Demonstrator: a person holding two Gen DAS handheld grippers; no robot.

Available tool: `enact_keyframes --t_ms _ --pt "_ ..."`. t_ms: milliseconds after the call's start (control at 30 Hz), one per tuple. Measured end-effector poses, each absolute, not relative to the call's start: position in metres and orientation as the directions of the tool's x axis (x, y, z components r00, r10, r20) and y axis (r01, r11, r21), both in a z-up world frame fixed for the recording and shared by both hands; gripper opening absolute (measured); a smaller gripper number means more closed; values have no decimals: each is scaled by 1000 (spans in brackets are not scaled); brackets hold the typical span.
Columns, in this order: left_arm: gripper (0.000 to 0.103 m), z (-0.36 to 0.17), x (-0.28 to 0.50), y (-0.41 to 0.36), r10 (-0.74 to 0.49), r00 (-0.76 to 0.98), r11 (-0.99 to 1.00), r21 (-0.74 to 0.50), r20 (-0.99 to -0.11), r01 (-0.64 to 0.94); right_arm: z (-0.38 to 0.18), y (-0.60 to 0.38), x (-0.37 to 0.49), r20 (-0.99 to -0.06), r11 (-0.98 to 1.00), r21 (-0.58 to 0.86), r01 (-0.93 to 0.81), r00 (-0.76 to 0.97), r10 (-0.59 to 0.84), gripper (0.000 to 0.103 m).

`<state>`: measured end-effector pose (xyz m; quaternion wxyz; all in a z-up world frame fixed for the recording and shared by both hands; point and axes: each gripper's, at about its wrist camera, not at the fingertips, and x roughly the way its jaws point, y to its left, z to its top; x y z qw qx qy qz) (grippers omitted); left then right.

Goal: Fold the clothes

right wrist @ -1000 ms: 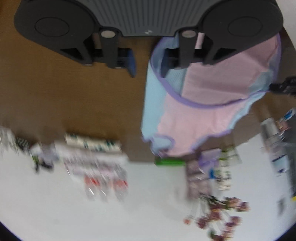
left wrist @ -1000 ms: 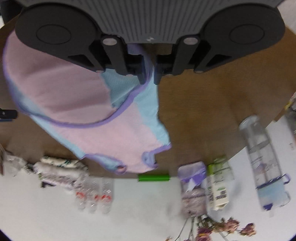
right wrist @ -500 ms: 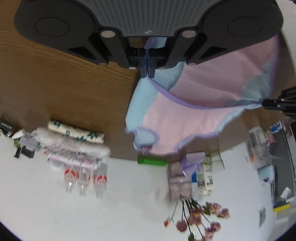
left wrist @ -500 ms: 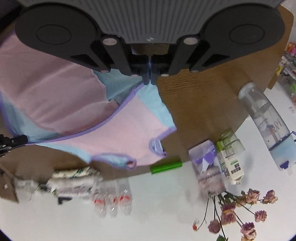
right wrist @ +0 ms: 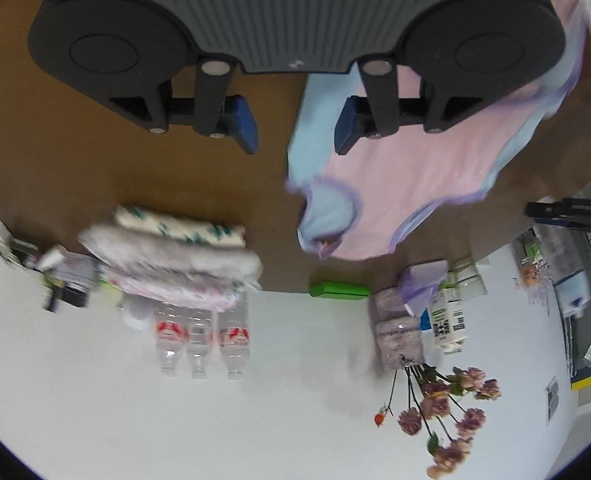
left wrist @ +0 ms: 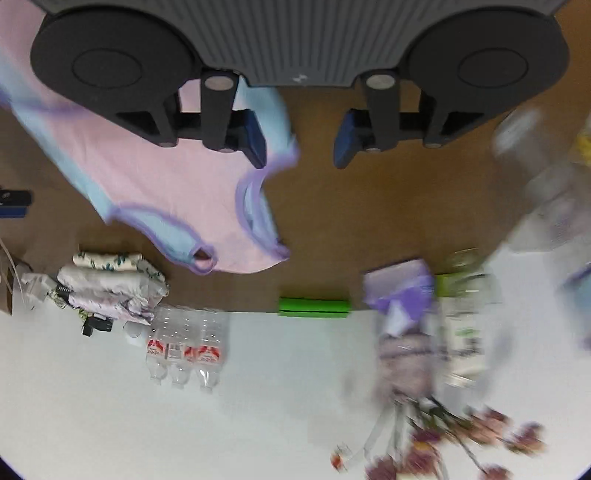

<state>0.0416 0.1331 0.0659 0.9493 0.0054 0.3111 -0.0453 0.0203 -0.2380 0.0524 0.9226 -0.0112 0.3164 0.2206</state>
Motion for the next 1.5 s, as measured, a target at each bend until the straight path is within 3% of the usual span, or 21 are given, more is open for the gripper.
enact_keyframes --t_ms 33,67,200,233,267,300,333,367,467,533,633,733,833,933,1167,1233,1300,1333,1433,1500 --pt "50 63 61 131 -117 790 992 -33 -601 122 50 -233 34 -597 905 117 -410 699 394 44" --pt "59 58 79 129 -144 776 988 -43 -614 149 48 -228 48 -605 907 115 -405 696 387 44" --pt "59 34 123 118 -181 716 978 -45 -674 204 38 -207 105 -637 916 106 -388 680 362 43" --pt "55 30 130 117 -196 702 975 -60 -685 214 36 -201 119 -645 918 104 -383 676 355 43" --pt "40 27 134 117 -201 686 974 -70 -699 215 34 -196 133 -653 920 101 -379 672 349 42" --pt "24 23 138 116 -189 673 975 -56 -715 215 31 -191 147 -661 922 99 -374 668 342 34" --pt "4 19 140 115 -176 663 976 -41 -728 214 28 -186 156 -670 922 90 -376 662 336 17" --pt "4 17 138 115 -160 668 978 -25 -726 207 24 -182 156 -681 918 68 -390 654 328 9" --pt "1 18 130 126 -89 696 991 10 -712 137 19 -178 146 -678 920 -7 -392 678 284 4" --pt "1 21 127 140 -15 725 999 19 -688 38 19 -180 139 -677 930 -37 -364 694 245 4" --pt "4 29 126 149 -105 716 994 -93 -691 56 17 -184 133 -662 926 -22 -377 699 269 6" --pt "23 29 135 118 -202 681 978 -103 -704 183 16 -187 133 -659 924 0 -383 695 288 8" --pt "22 18 143 95 -190 636 971 -46 -748 236 16 -193 135 -655 924 24 -381 693 303 8" --pt "2 18 140 95 -176 641 972 -29 -747 233 15 -196 133 -646 922 25 -386 697 310 8" --pt "1 31 137 135 -36 687 997 24 -726 77 14 -196 130 -639 924 3 -383 710 297 8" --pt "8 31 134 143 -4 689 999 31 -725 39 13 -198 129 -632 925 13 -380 713 302 8" --pt "27 32 130 152 -55 683 998 -44 -728 34 13 -201 129 -627 925 27 -379 714 311 8" --pt "42 33 127 158 -92 685 995 -96 -723 32 13 -204 130 -626 925 45 -377 711 320 9" --pt "41 31 122 161 -164 672 984 -171 -722 57 14 -213 132 -627 922 113 -371 693 356 10" --pt "32 25 124 154 -190 642 981 -177 -743 85 14 -212 132 -627 918 114 -380 689 363 9"
